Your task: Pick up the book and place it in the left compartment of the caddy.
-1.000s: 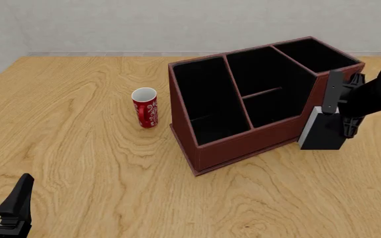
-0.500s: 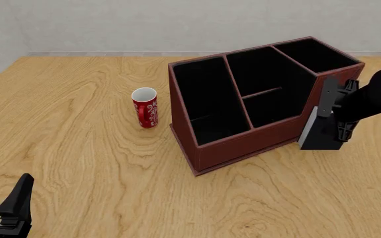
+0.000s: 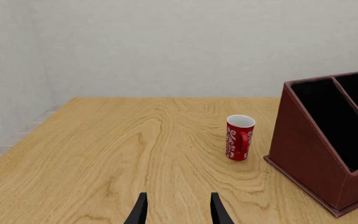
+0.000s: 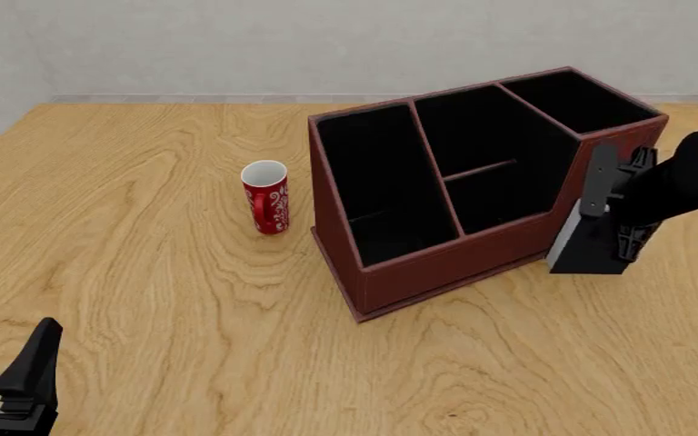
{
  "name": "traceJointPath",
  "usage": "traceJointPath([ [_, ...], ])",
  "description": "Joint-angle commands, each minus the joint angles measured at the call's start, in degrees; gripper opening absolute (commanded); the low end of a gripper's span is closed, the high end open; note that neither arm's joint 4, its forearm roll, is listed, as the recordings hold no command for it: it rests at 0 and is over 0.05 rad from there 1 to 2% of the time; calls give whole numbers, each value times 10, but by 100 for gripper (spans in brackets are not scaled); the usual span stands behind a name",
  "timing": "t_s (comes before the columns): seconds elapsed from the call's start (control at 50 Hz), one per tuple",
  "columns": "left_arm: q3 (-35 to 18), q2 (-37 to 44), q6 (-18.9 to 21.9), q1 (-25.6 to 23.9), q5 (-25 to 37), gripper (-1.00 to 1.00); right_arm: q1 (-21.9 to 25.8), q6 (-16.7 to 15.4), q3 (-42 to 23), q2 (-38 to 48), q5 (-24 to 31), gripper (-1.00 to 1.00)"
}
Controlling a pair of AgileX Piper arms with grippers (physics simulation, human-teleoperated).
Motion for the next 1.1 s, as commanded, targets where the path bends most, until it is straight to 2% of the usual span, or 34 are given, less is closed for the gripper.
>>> traceJointPath([
  [0.02,0,0,0,0,0,100,17,15,28,-5,31,-100],
  [0.62,0,0,0,0,0,100,28,25,88,-51,40,-100],
  [1.1,0,0,0,0,0,100,28,30,140,-135,68,-100],
])
